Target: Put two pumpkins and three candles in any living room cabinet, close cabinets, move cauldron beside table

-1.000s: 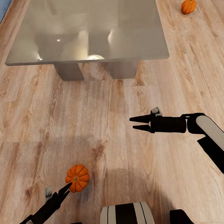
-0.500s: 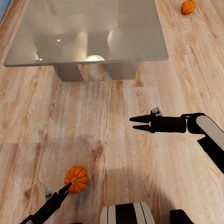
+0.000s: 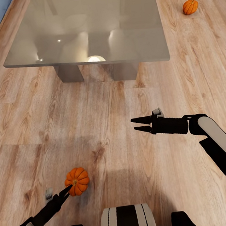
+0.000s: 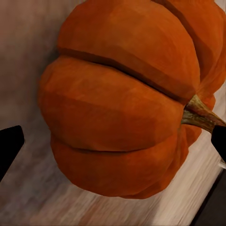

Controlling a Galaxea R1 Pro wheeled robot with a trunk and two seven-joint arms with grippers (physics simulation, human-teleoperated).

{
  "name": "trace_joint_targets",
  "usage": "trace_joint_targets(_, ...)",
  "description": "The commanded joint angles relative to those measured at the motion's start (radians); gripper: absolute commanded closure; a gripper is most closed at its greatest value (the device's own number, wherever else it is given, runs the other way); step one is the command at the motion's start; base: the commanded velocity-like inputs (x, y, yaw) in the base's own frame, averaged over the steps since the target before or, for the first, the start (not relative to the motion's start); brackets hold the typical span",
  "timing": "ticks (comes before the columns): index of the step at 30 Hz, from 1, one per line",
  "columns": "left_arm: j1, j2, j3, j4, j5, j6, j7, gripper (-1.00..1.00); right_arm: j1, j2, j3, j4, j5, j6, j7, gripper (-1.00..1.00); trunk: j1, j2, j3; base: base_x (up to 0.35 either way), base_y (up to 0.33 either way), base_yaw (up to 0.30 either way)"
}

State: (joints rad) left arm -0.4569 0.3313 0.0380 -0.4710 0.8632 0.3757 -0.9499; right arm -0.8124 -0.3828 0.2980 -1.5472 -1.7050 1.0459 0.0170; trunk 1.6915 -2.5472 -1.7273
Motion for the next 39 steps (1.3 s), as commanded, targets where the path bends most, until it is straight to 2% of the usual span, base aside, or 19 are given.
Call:
trace_joint_targets(1,0.0,0.0,0.0,0.0,0.006,0.01,-0.001,-1.0,-0.001,-0.001,0.001,0.0,0.001,0.001,0.002,-1.0,0.0,0.0,0.0,0.0,0.0,0.0)
trace_joint_targets(7,0.0,0.0,0.0,0.0,0.007,0.01,0.002,-1.0,-0.001,-0.001,0.001,0.0,0.001,0.001,0.002,-1.0,0.0,0.0,0.0,0.0,0.0,0.0)
trace_joint_targets(12,0.0,0.0,0.0,0.0,0.007,0.01,0.002,-1.0,-0.001,-0.001,0.001,0.0,0.001,0.001,0.003,-1.0,0.002,-0.001,-0.02,0.0,0.0,0.0)
trace_joint_targets(15,0.0,0.0,0.0,0.0,0.008,0.01,0.002,-1.0,-0.001,-0.001,0.001,-0.001,0.001,0.001,0.003,-1.0,0.002,-0.001,-0.02,0.0,0.0,0.0)
trace_joint_targets(21,0.0,0.0,0.0,0.0,0.007,0.01,0.002,-1.0,-0.001,-0.001,0.001,0.0,0.001,0.001,0.003,-1.0,0.005,-0.003,-0.043,0.0,0.0,0.0)
trace_joint_targets(39,0.0,0.0,0.0,0.0,0.008,0.009,0.0,-1.0,-0.001,-0.001,0.0,-0.001,0.001,0.001,0.003,-1.0,0.005,-0.003,-0.043,0.01,-0.011,0.0)
